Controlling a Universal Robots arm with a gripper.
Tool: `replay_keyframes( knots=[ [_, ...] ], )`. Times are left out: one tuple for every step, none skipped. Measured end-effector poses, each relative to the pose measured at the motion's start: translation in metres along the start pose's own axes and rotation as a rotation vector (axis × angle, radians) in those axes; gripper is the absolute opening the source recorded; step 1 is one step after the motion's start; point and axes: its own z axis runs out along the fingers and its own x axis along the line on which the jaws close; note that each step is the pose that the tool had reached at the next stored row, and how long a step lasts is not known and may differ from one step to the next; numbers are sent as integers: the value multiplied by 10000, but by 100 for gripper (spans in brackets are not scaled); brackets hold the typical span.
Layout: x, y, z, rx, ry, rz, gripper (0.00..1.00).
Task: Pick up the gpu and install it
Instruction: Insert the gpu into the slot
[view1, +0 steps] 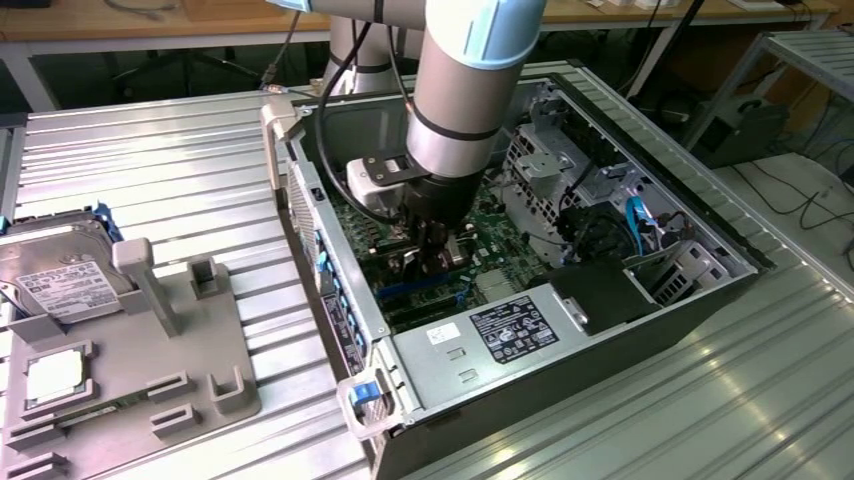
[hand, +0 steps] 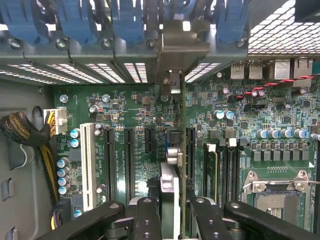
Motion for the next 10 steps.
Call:
replay_keyframes(
  knots=[
    [0, 0, 7, 0, 1, 0, 28],
    [0, 0, 16, 0, 0, 0, 28],
    [1, 0, 22, 0, 1, -1, 28],
    [2, 1, 25, -2, 3, -1, 28],
    [2, 3, 25, -9, 5, -1, 28],
    [1, 3, 26, -38, 4, 1, 28],
    [1, 4, 27, -63, 2, 2, 28],
    [1, 4, 27, -87, 3, 2, 28],
    [1, 4, 27, -105, 3, 3, 28],
    [1, 4, 27, -111, 4, 3, 28]
  ],
)
